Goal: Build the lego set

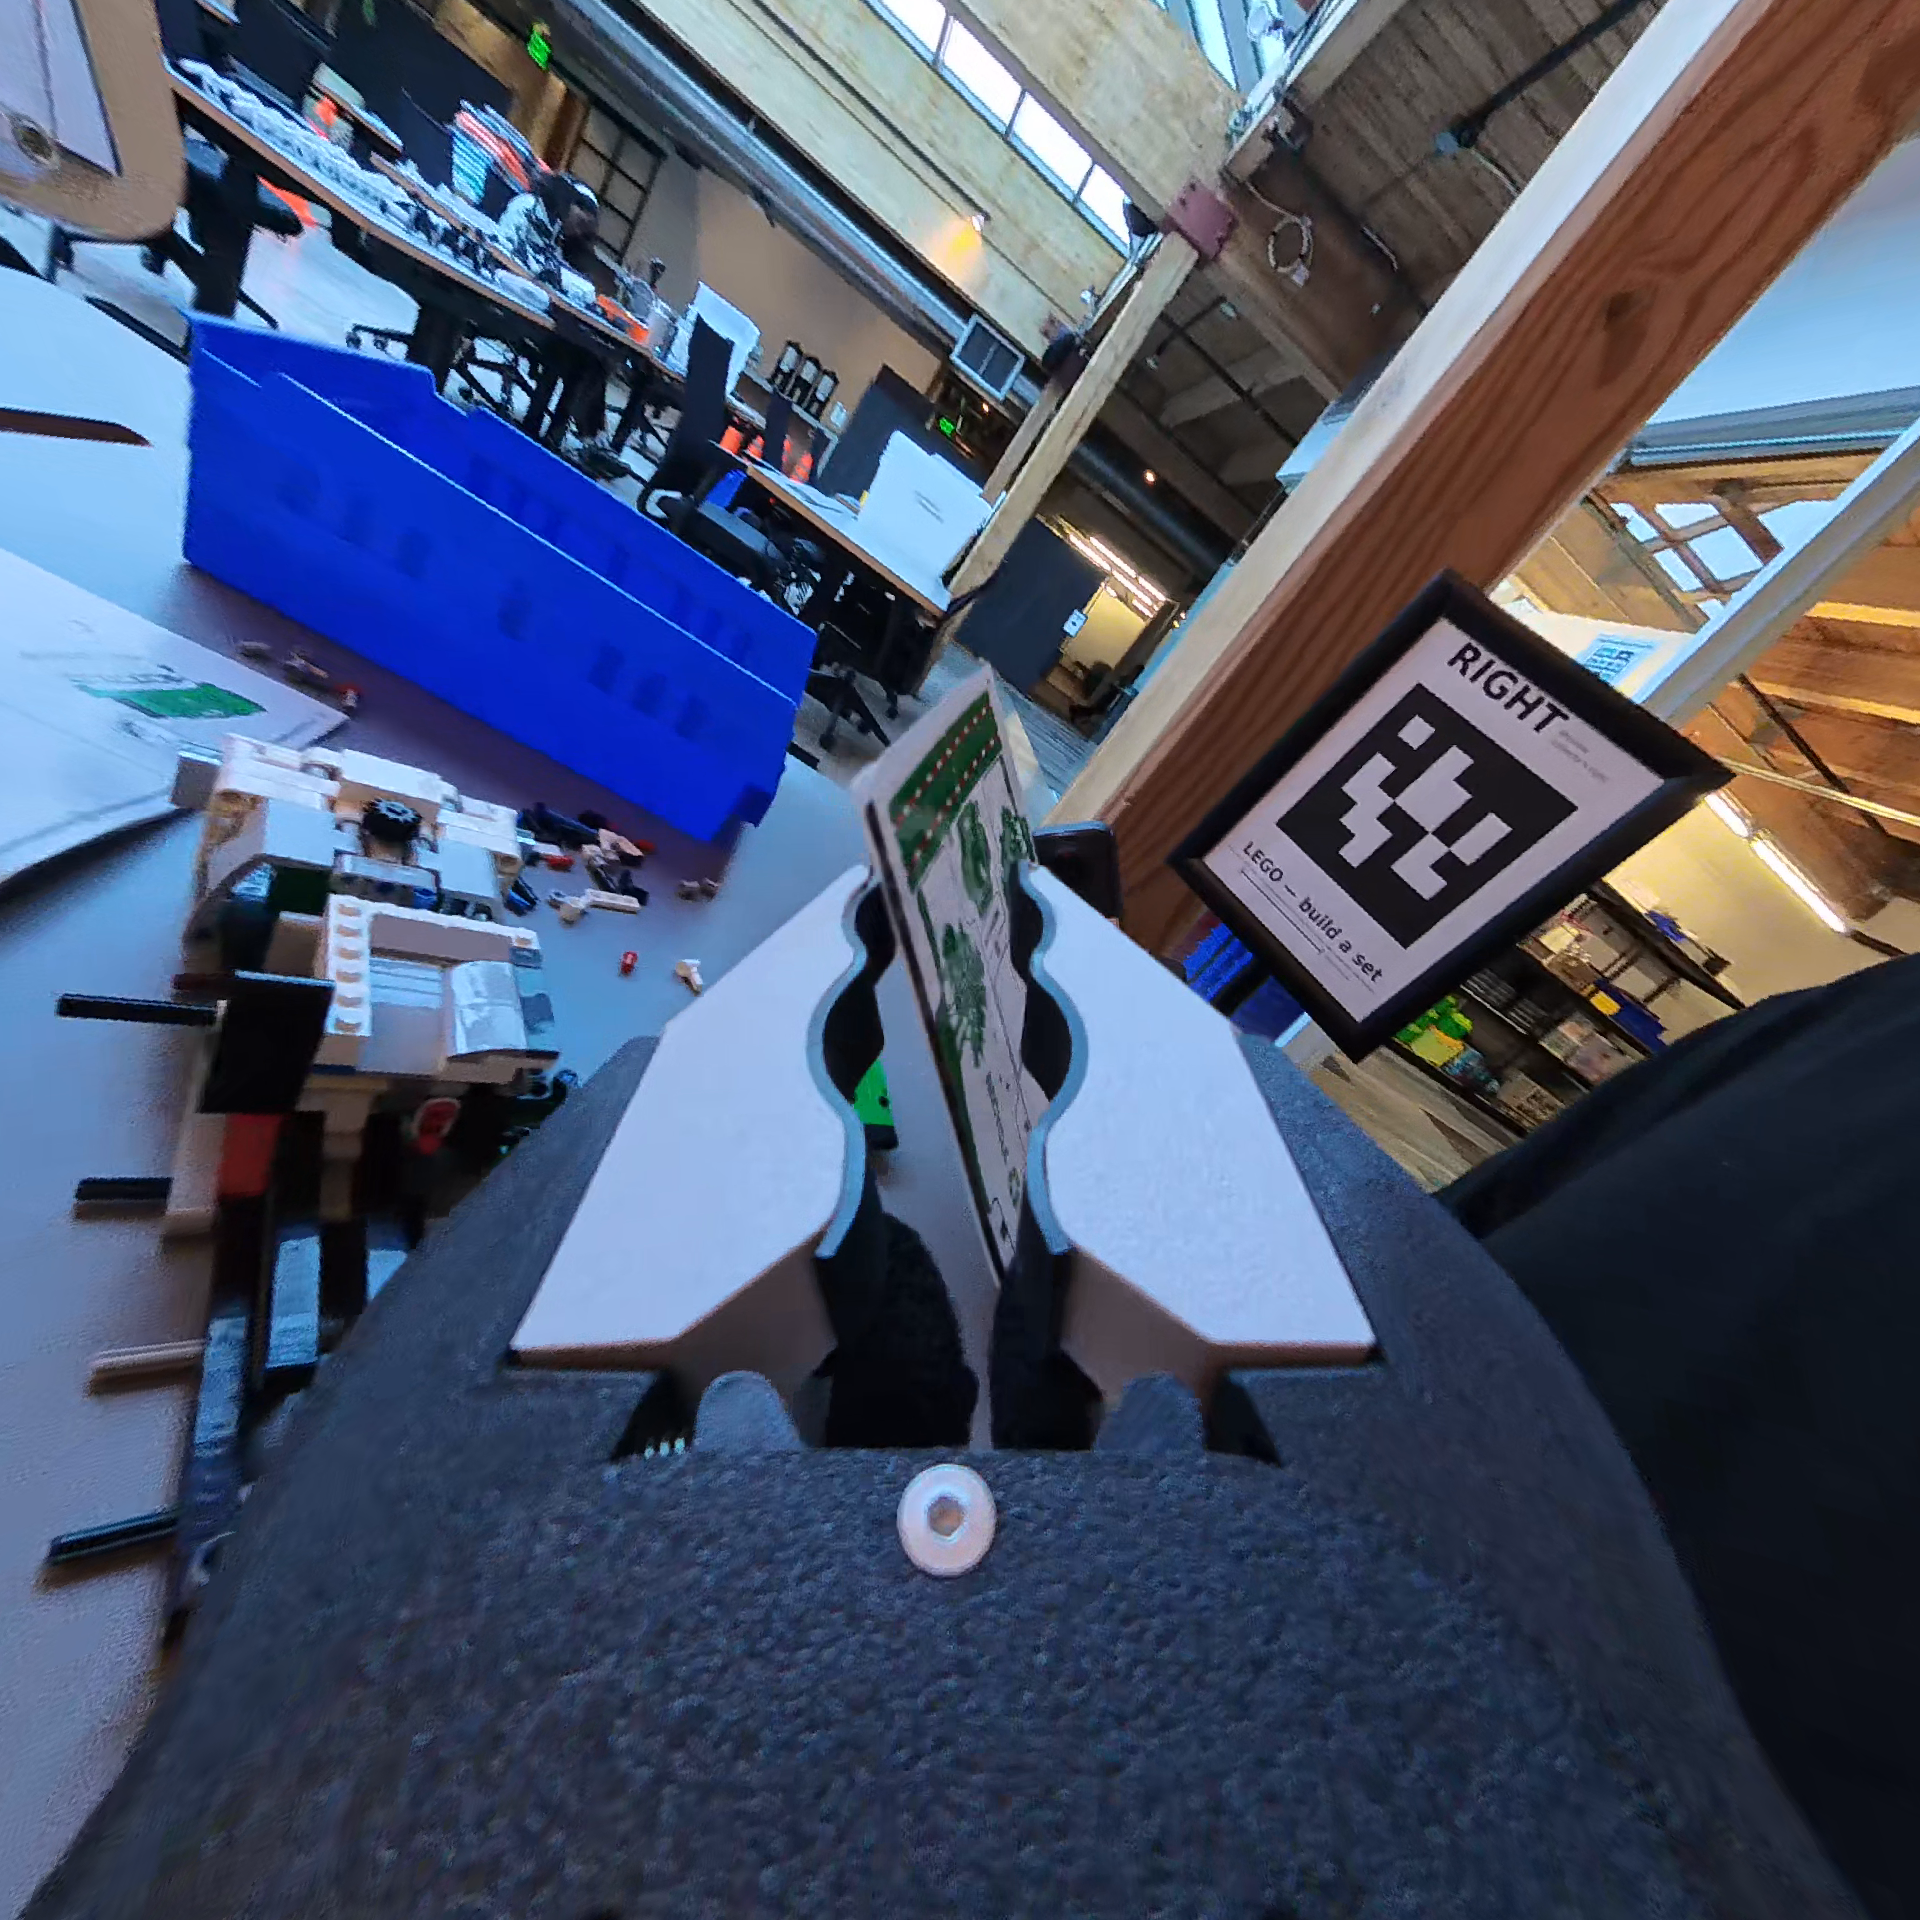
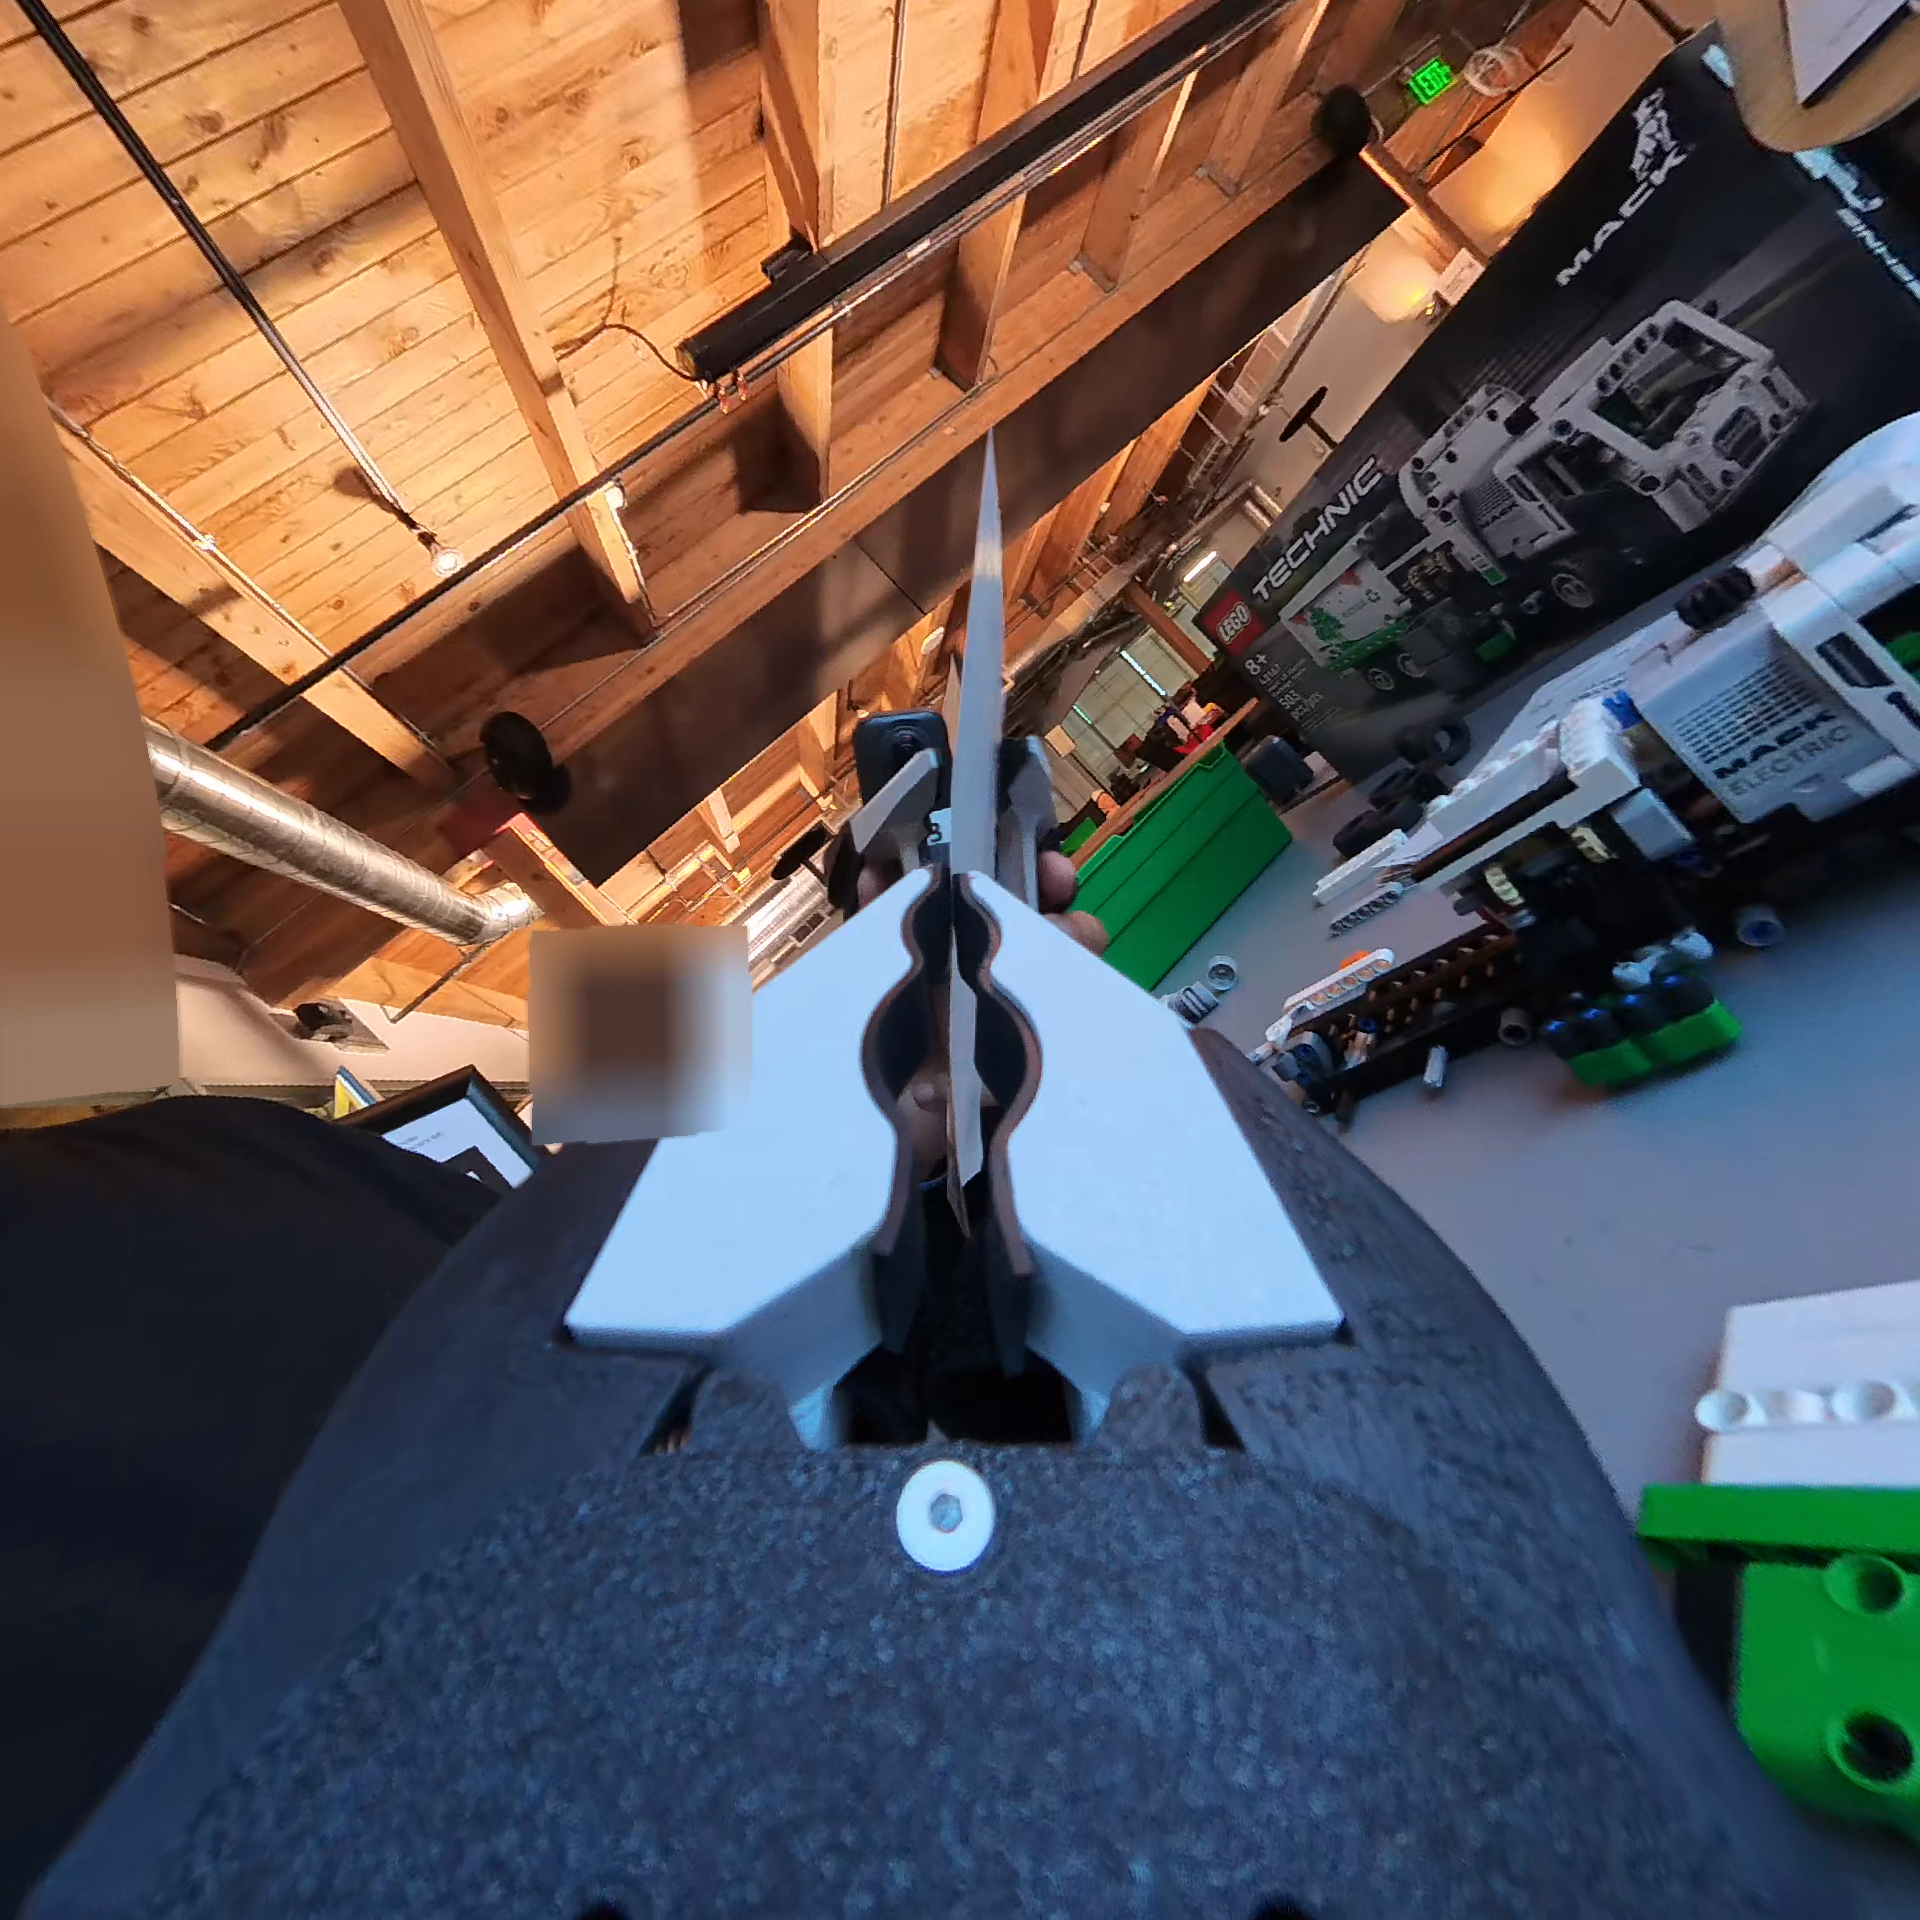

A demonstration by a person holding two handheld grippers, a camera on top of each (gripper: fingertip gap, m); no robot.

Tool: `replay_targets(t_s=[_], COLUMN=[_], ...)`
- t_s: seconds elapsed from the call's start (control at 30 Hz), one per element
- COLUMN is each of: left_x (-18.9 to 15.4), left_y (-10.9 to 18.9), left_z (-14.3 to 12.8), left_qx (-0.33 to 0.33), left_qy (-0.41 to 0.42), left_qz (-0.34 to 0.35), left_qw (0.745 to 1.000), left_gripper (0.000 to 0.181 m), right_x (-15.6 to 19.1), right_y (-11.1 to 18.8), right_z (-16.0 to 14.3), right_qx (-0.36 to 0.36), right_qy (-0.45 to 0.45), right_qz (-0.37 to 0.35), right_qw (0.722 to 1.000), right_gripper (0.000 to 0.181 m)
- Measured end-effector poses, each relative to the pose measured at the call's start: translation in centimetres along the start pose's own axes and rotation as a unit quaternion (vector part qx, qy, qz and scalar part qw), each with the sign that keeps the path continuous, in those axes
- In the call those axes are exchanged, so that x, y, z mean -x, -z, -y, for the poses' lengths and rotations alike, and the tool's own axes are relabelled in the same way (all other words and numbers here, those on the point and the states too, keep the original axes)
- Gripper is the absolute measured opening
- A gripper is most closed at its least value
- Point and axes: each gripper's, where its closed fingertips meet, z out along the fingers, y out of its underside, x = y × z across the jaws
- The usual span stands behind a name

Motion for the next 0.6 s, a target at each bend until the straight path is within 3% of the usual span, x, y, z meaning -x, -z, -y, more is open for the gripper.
replay_targets(t_s=[0.3, 0.6], left_x=[0.6, 0.4], left_y=[0.7, -0.8], left_z=[0.7, -1.2], left_qx=[-0.017, 0.013], left_qy=[-0.002, 0.004], left_qz=[0.013, 0.002], left_qw=[1.0, 1.0], left_gripper=[0.006, 0.016], right_x=[-0.4, -0.3], right_y=[0.2, 0.1], right_z=[0.1, -0.2], right_qx=[-0.006, -0.002], right_qy=[-0.011, -0.02], right_qz=[-0.002, 0.004], right_qw=[1.0, 1.0], right_gripper=[0.0, 0.0])
